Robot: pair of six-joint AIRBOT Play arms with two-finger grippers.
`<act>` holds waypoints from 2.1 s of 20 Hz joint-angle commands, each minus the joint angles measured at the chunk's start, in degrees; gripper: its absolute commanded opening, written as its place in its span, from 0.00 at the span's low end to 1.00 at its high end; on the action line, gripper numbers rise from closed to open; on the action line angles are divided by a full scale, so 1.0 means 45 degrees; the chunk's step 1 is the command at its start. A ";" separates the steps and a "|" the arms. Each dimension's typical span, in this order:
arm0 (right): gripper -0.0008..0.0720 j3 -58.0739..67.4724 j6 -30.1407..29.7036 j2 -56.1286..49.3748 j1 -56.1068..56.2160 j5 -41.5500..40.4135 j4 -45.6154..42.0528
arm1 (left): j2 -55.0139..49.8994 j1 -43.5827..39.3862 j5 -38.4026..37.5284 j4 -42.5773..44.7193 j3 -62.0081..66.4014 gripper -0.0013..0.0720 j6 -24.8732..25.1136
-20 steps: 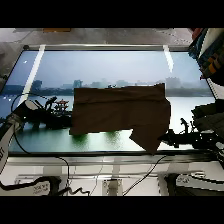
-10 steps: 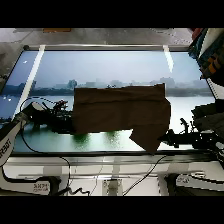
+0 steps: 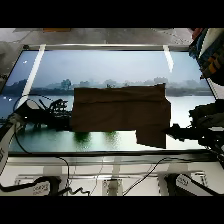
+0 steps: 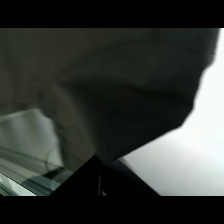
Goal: Fold the clothes and pants, and hang the long-sleeved shirts on hangers.
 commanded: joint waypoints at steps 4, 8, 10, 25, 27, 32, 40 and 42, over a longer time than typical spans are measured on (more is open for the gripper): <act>0.03 0.0058 0.0379 0.4036 0.0029 -0.0563 0.4274 | 0.3691 0.0340 0.2880 -0.1137 0.0010 0.04 0.0063; 0.03 0.0058 0.1642 0.4444 0.2492 -0.5391 0.4847 | 0.3512 -0.0816 0.6819 -0.1462 0.0010 0.04 -0.0627; 0.03 0.0063 0.2069 0.4255 0.4653 -0.9321 0.4877 | 0.2749 -0.1375 0.8767 -0.1467 0.0010 0.03 -0.1656; 0.03 0.6397 0.3123 -0.4614 0.7393 -1.5965 0.4843 | -0.3891 -0.2297 1.1958 -0.1763 0.4872 0.03 -0.3565; 0.03 0.6601 0.3123 -0.5119 0.7354 -1.6694 0.4847 | -0.4585 -0.2657 1.1992 -0.1758 0.5391 0.04 -0.3565; 0.79 0.6620 0.2701 -0.5411 0.6717 -1.5538 0.3993 | -0.5066 -0.3011 1.2449 -0.1603 0.5523 0.73 -0.3381; 0.93 0.6659 0.2671 -0.4741 0.4692 -1.1230 0.2735 | -0.4371 -0.0670 0.5901 -0.0481 0.5523 0.98 -0.3186; 0.93 0.6654 0.2671 -0.4716 0.4449 -1.0486 0.2730 | -0.4590 -0.0151 0.5523 -0.2327 0.5523 0.98 -0.3162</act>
